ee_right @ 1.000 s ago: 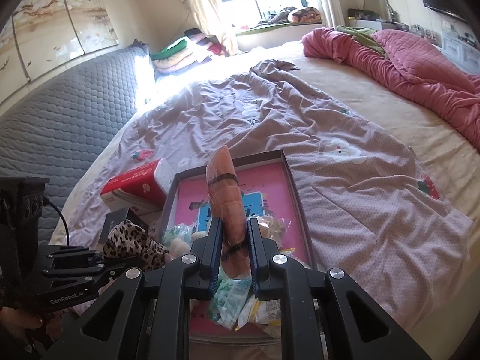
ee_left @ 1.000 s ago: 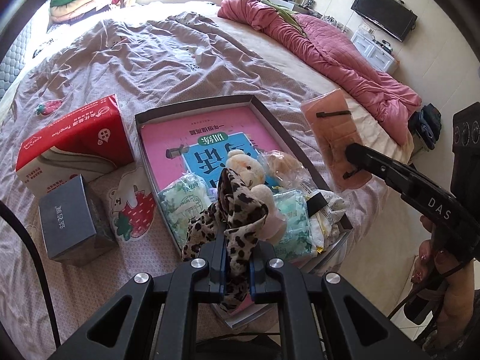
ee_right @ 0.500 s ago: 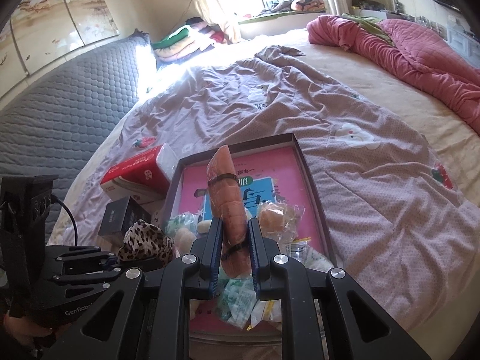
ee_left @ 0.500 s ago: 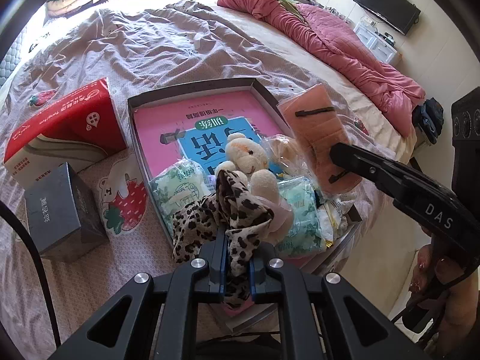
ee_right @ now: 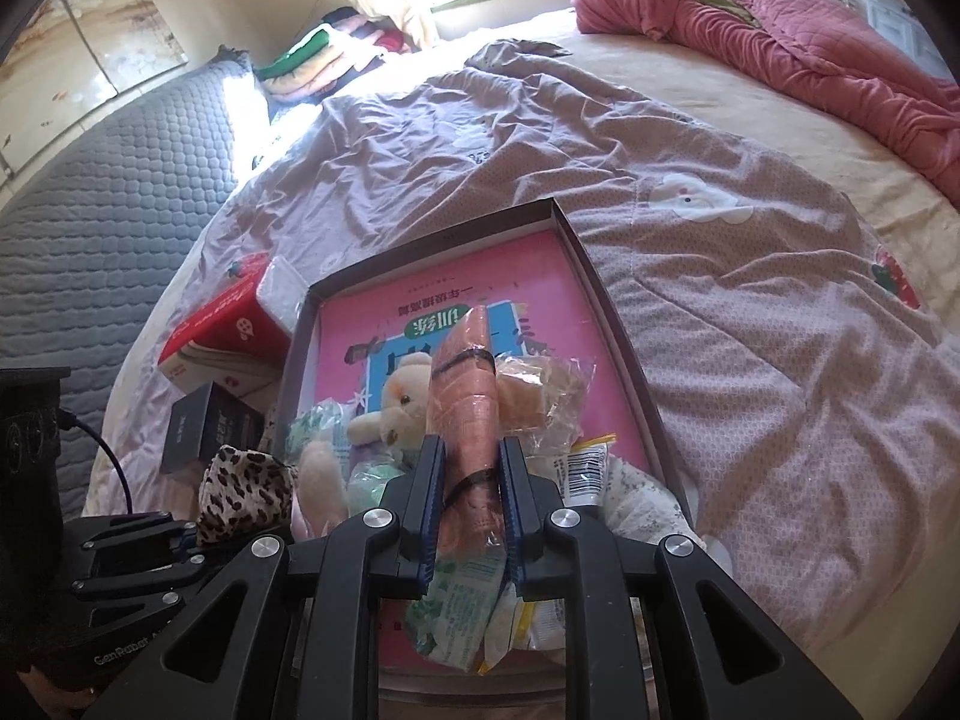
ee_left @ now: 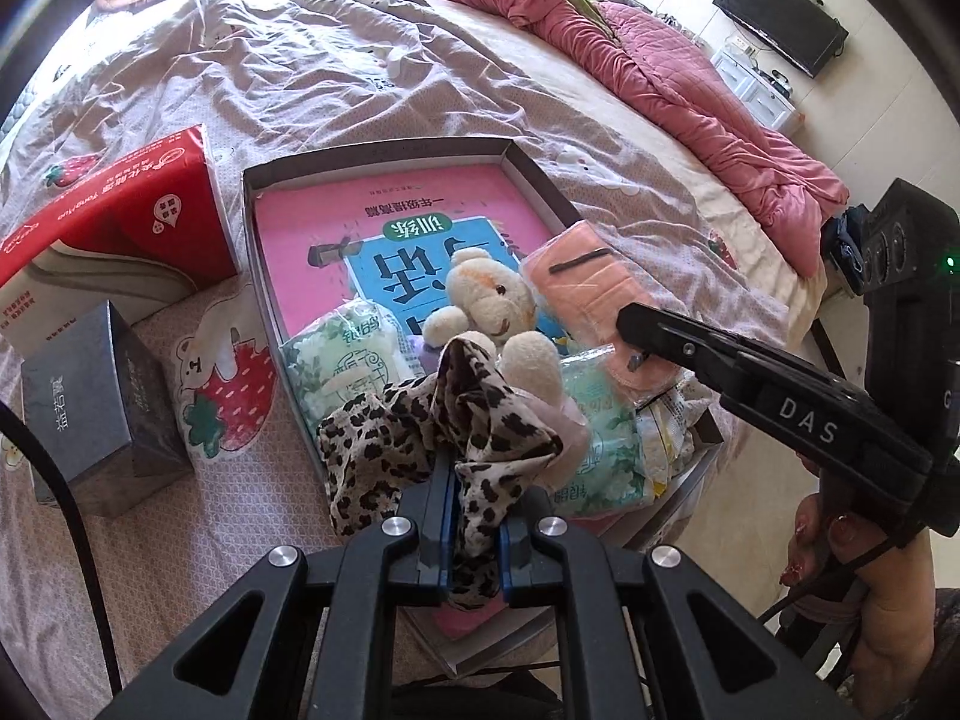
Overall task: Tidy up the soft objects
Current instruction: 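Lower the scrunchie and sausage plush onto the tray and open both tools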
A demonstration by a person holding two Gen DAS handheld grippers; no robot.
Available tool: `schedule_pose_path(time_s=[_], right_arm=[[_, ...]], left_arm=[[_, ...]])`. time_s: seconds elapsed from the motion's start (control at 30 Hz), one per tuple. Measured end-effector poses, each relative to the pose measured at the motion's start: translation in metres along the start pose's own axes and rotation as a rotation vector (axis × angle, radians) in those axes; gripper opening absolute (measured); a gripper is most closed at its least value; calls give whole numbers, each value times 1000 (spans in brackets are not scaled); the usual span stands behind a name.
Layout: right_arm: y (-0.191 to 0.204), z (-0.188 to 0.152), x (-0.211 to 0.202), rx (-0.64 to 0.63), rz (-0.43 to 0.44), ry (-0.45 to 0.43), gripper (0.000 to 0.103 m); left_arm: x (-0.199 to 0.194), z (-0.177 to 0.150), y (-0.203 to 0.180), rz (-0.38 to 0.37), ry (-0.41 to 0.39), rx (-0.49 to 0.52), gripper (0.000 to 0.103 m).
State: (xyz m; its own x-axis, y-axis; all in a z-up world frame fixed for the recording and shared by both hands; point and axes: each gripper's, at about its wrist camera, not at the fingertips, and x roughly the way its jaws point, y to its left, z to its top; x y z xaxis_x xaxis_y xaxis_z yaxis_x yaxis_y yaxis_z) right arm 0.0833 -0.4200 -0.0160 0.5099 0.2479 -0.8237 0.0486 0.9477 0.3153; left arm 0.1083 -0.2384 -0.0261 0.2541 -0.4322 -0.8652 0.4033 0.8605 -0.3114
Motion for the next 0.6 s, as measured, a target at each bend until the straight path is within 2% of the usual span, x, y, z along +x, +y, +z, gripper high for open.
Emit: schedule_pose_path(time_s=[0.27, 0.4, 0.6], right_arm=[[7, 1, 3, -37, -25, -3, 21], [7, 0, 2, -45, -42, -8, 30], [8, 2, -1, -59, -68, -16, 33]], left_arm=[[4, 0, 3, -22, 3, -20, 11], [4, 1, 6, -38, 6, -27, 11], [4, 1, 7, -65, 8, -37, 11]])
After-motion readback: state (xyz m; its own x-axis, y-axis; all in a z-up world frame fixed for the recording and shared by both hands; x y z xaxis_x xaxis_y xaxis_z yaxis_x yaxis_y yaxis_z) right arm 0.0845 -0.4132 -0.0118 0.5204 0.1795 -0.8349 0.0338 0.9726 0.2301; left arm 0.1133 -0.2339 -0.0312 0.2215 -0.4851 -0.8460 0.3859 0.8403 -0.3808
